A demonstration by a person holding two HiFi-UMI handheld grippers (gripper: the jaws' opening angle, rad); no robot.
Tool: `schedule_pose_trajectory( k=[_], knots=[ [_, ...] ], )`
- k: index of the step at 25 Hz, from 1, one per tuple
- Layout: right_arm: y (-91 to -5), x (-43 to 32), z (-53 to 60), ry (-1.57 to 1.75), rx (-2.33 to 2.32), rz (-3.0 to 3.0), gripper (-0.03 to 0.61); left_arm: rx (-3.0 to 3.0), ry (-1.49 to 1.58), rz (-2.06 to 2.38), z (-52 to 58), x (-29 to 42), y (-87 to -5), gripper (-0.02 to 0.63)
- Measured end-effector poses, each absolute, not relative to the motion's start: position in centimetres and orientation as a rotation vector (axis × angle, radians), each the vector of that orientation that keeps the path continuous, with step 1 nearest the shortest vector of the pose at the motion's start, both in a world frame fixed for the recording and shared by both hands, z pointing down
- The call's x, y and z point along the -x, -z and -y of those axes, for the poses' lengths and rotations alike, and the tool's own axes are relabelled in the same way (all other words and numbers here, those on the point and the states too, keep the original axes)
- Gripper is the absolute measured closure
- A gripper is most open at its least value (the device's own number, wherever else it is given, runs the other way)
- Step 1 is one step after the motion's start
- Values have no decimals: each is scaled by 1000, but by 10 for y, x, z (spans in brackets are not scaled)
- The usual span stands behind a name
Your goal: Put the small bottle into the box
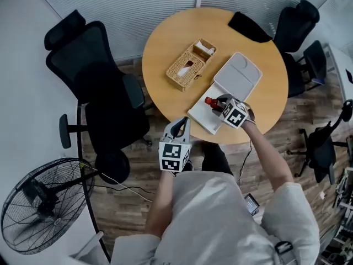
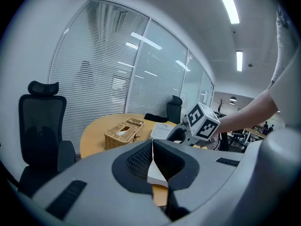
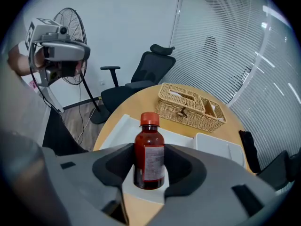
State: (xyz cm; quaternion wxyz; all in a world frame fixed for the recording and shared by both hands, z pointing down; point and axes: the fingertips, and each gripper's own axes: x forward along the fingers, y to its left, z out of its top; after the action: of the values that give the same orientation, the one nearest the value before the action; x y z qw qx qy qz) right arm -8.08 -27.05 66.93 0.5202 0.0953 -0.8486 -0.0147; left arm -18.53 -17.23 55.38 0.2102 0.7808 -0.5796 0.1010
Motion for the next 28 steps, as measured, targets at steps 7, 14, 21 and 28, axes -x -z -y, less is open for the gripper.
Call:
schedule_pose_trajectory(
  k=[7, 14, 21, 28],
  knots=[
    [-704, 79, 273, 29, -168, 1945, 368, -2077, -260, 1677, 161, 208, -563, 584],
    [-726, 89, 269, 20, -127, 1904, 368, -2024, -267, 1735, 145, 232, -568, 584],
    [-757, 81, 268, -43, -154, 1777, 368, -1992, -263, 1770, 133, 241, -567, 584],
    [-765, 76, 276, -352, -360, 1790, 367, -1994, -250, 1765, 128, 234, -570, 584]
  ],
)
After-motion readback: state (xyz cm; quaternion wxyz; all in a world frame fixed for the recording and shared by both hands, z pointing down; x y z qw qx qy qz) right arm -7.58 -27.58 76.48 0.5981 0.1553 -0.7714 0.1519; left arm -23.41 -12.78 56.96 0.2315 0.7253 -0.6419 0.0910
